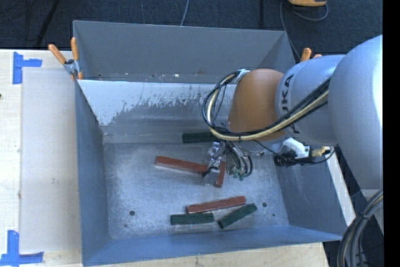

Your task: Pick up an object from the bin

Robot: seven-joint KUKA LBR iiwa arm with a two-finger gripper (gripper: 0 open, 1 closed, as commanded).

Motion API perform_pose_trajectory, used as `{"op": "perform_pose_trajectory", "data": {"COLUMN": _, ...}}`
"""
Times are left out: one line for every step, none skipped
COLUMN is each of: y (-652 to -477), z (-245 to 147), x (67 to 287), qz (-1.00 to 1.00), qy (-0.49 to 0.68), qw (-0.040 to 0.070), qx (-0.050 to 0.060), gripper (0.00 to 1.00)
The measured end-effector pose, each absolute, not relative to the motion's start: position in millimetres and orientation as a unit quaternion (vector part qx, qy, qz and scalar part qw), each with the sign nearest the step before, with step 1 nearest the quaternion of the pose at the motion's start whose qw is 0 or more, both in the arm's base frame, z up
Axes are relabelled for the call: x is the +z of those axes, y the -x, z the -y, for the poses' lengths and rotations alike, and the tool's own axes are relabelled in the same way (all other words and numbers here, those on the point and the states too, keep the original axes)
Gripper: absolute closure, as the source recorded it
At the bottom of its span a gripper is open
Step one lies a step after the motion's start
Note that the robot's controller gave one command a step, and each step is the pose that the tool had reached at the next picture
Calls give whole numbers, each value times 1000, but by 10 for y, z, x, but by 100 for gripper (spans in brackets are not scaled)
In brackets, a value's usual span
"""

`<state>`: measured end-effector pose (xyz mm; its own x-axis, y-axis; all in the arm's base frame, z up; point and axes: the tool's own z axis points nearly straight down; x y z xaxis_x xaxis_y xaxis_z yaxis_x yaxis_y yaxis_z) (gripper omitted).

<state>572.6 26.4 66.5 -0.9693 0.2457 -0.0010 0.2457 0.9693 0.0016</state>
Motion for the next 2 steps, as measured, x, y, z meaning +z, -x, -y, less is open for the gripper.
{"op": "perform_pose_trajectory", "data": {"y": -5729, "z": -264, "x": 798, "qz": -992, "qy": -124, "qw": 0, "qx": 1, "gripper": 100}}
{"op": "perform_pose_trajectory", "data": {"y": -5738, "z": -267, "x": 1165, "qz": -992, "qy": -124, "qw": 1, "qx": 1, "gripper": 100}}
